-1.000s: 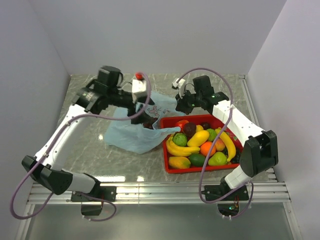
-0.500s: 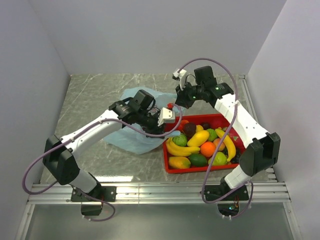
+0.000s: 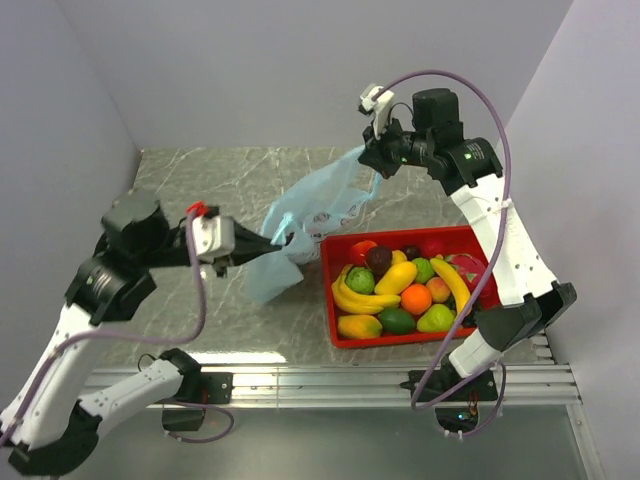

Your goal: Place the fake fruits into the plastic bag and tie a complex knot

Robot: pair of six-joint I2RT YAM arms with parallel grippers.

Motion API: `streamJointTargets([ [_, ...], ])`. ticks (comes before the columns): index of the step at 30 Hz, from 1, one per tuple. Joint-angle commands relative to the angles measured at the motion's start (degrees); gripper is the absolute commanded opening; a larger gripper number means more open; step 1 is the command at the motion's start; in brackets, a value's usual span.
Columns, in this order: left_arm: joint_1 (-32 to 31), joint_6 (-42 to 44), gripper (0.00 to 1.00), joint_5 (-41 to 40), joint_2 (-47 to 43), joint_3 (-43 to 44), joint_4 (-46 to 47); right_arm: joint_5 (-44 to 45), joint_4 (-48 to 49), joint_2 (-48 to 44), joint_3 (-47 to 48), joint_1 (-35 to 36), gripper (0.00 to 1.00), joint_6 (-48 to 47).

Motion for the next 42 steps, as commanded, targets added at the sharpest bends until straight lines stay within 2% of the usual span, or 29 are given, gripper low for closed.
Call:
streamJointTargets([
  [1,-0.07,-0.77,0.0,-0.76,-2.62,-8.43,1.2,5.29,0.24,1.89,3.12,0.0,0.0,-1.54],
  [4,-0.07,7.21,0.0,-1.9,-5.88,-16.96,-1.25,8.02,-0.29,6.54,4.7,0.18,0.0,-2.69],
  [6,0.01,13.7,0.0,-1.73,-7.89,-20.56,-6.34,9.16,-0.99,10.41,7.67,0.53,0.0,-2.51],
  [8,0.1,12.79,0.0,-3.66,-9.04,-22.24,-8.03,9.69,-0.47,13.04,9.53,0.53,0.0,-1.55],
  [12,0.81,15.84,0.0,-3.23,-8.88,-21.03,-12.42,11.98,1.21,17.09,12.43,0.88,0.0,-0.58],
  [14,0.72,21.17,0.0,-0.96,-7.3,-18.84,-16.01,11.46,0.33,19.55,15.76,1.32,0.0,-0.14],
  [15,0.81,20.69,0.09,-0.77,-5.55,-17.87,-17.68,10.93,-0.11,20.09,16.91,1.49,0.0,0.04],
  [17,0.81,14.92,0.19,-0.76,-4.04,-13.93,-16.3,9.27,-0.81,20.36,18.32,2.37,0.0,0.21],
  [18,0.81,12.79,0.3,-2.07,-3.08,-12.68,-13.77,8.99,-0.73,19.83,17.89,2.9,0.0,0.13],
  [19,0.72,10.25,0.35,-3.74,-2.9,-11.54,-11.57,8.64,-0.47,19.13,17.28,3.25,0.0,0.04],
  [20,0.72,3.44,0.41,-5.58,-2.81,-9.7,-9.37,8.29,0.49,17.38,15.45,4.21,0.0,-0.05],
  [21,0.89,0.32,0.48,-9.95,-2.72,-8.81,-4.74,8.29,1.11,16.5,14.38,4.66,0.0,0.04],
  [23,1.07,-4.51,0.55,-11.4,-2.37,-6.62,-2.42,8.81,2.43,14.22,11.84,5.97,0.0,-0.14],
  [24,1.07,-6.8,0.71,-13.05,-2.19,-6.17,-1.27,9.16,2.78,13.68,11.39,6.41,0.0,-0.05],
  [25,1.07,-9.44,0.76,-14.46,-1.93,-5.82,1.52,9.43,2.96,13.24,11.12,6.85,0.0,0.04],
  [26,1.16,-13.9,0.76,-16.04,-1.49,-5.03,2.16,9.69,3.57,12.8,10.86,7.2,0.0,0.3],
  [28,2.12,-16.66,0.78,-17.63,-0.09,-4.5,1.99,11.27,4.63,12.45,10.42,7.38,0.0,1.0],
  [30,2.74,-18.78,0.94,-18.08,0.36,-4.41,1.47,13.02,6.39,12.18,9.89,7.38,0.0,1.27],
  [32,2.83,-15.73,0.99,-15.98,-0.6,-4.23,0.06,15.4,7.18,12.53,9.54,7.3,0.0,1.09],
  [34,2.74,-11.51,0.99,-12.3,-4.9,-5.46,-0.12,16.8,7.53,12.36,9.1,7.12,0.0,1.09],
  [36,2.83,-3.78,0.99,-10.0,-10.59,-8.27,-1.52,17.08,8.06,12.36,8.22,7.12,0.0,1.0],
  [38,2.83,3.15,0.99,-6.68,-13.43,-9.15,-5.46,16.99,7.8,12.53,7.78,7.12,0.01,0.92],
  [39,2.83,5.98,0.99,-5.7,-15.18,-9.07,-11.49,16.9,7.45,12.79,7.87,7.12,0.01,0.74],
  [42,2.83,12.15,1.0,-7.0,-19.58,-10.29,-17.33,16.38,5.78,13.85,8.92,7.03,0.01,0.22],
])
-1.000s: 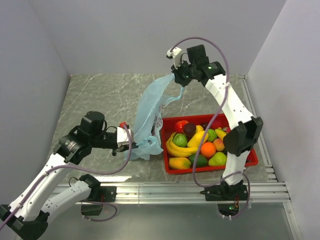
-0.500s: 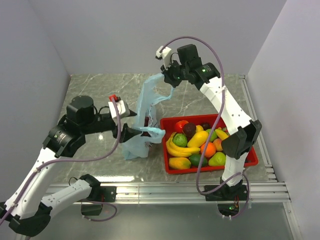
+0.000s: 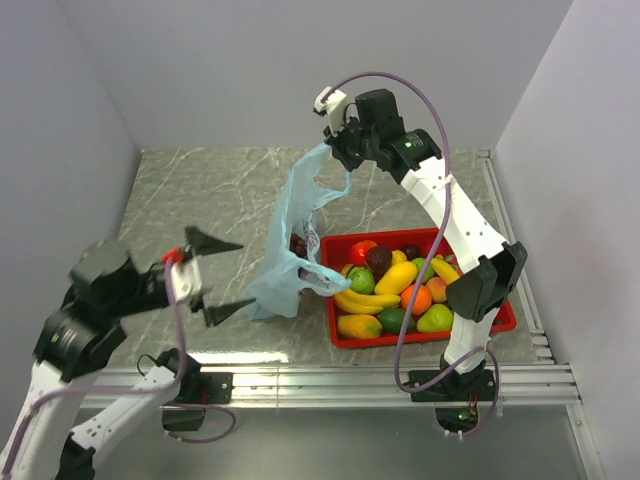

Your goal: Place the fake fruits into the plastic bag and tie a complex knot

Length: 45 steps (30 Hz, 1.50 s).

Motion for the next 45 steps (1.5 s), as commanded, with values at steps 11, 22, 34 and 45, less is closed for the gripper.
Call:
streamJointTargets([
  [11,0.1,-35.2,0.83,-17.3,22.81,11.02,5.21,-1.26,-0.68,-2.42,0.9,0.98,0.02,-1.91],
  [22,0.36,-45.51,0.78,-23.45,33.75,7.44,7.75,4.9,-1.82,-0.75,3.28,3.01,0.06,-3.06],
  [34,11.77,-47.26,0.0,-12.04,31.83,3.3,11.79,0.51,-6.56,-4.97,-0.42,1.17,0.6,-3.68],
  [45,15.47,-43.49,0.0,-3.15,28.75,2.51,13.65,-28.15,-22.74,-15.75,-5.46,-15.62,0.9,-0.94],
])
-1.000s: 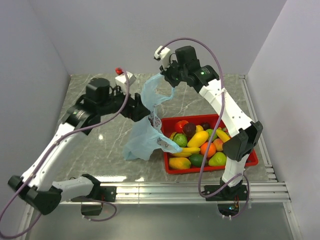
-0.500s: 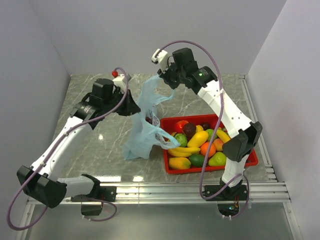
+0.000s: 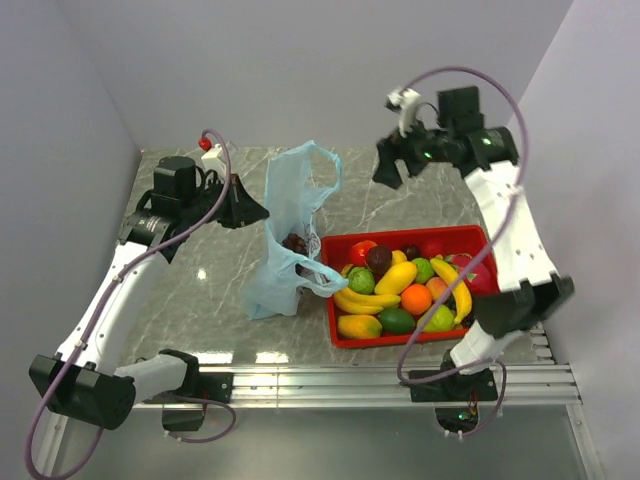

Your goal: Place the fake fruits into the plastic bag and tie a complex knot

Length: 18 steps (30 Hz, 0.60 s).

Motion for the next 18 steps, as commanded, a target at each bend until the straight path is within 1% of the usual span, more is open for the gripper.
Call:
streamJointTargets([
  [1,1.94,2.36,0.0,4.42,-1.07,0.63,1.96,-7.54,-6.61,-10.11,-9.11,-2.81,0.89,-2.23],
  [3,3.0,3.25,0.0,6.26,-0.45,1.15,0.74,-5.08,-6.26,-14.41,-15.87,-3.7,0.88,-6.35],
  [4,3.26,4.29,0.0,7.05,0.25,1.94,0.29,-3.85,-4.6,-15.74,-22.43,-3.96,0.86,-7.33],
  [5,3.53,4.74,0.0,7.67,0.51,2.38,-0.32,-0.97,-3.72,-16.97,-25.71,-3.97,0.85,-9.08],
  [7,4.49,5.44,0.0,8.72,0.78,2.73,-0.59,1.94,-2.05,-18.47,-33.0,-3.7,0.85,-9.72],
  [11,5.02,5.71,0.0,10.22,1.3,2.82,-0.94,8.89,4.35,-16.55,-38.48,-1.69,0.9,-6.39],
  [13,5.03,5.8,0.0,10.48,1.31,2.56,-0.94,12.05,8.22,-15.75,-41.63,0.33,0.94,-3.83],
  [16,5.03,5.97,0.0,9.87,0.96,1.69,-0.77,14.87,10.96,-13.74,-44.63,2.97,0.95,-1.2],
  [18,5.03,6.06,0.0,9.0,0.34,0.9,-0.42,15.06,12.2,-11.72,-45.61,3.94,0.95,-0.14],
])
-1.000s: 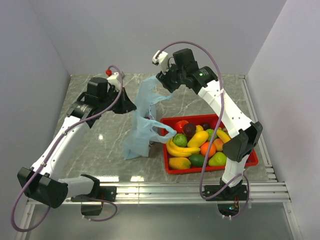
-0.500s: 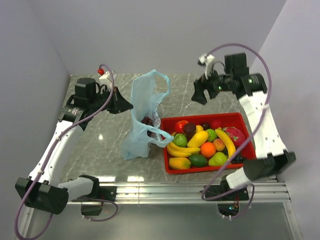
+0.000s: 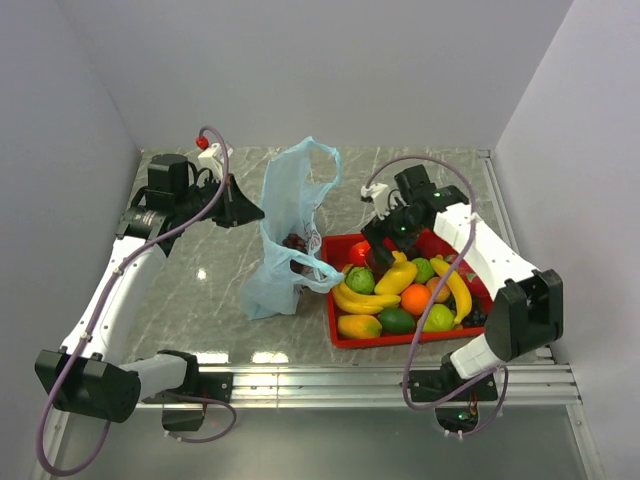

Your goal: Place the fake fruits into the plastic bag and tie a complex knot

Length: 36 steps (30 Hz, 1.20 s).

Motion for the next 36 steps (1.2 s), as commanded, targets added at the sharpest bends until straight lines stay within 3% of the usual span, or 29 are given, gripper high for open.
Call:
streamJointTargets([
  [1,0.17,1.82,0.0,0.45,-1.49,0.65,0.85,3.32,6.36,1.38,-0.87,1.89,0.95,3.08],
  [9,0.17,2.88,0.0,-0.52,-2.11,0.38,-0.03,2.62,6.89,7.18,-1.57,2.94,0.95,3.69],
  [14,0.17,3.49,0.0,-0.96,-2.29,0.12,0.41,-0.46,4.01,7.1,-0.26,2.86,0.75,2.47],
  [15,0.17,3.67,0.0,-0.79,-2.38,-0.05,0.41,-1.94,3.04,7.19,0.35,2.86,0.64,2.12],
  [22,0.17,4.29,0.0,0.09,-3.52,-1.72,1.64,-8.44,-5.22,2.8,7.2,0.05,0.25,1.58],
  [25,0.17,4.63,0.0,0.44,-3.96,-2.51,1.91,-12.14,-4.46,-2.73,12.92,-1.18,0.19,4.21],
  [28,0.17,4.9,0.0,0.79,-4.57,-2.95,2.08,-15.66,5.88,-6.17,17.92,-0.75,0.1,12.02],
  [32,0.17,4.9,0.0,-0.61,-4.75,-2.69,2.0,-19.44,11.98,-3.19,26.62,3.63,0.05,20.46],
  [36,0.17,4.47,0.0,-0.96,-4.05,-1.46,1.64,-19.54,15.15,1.64,30.5,11.01,0.04,20.48],
])
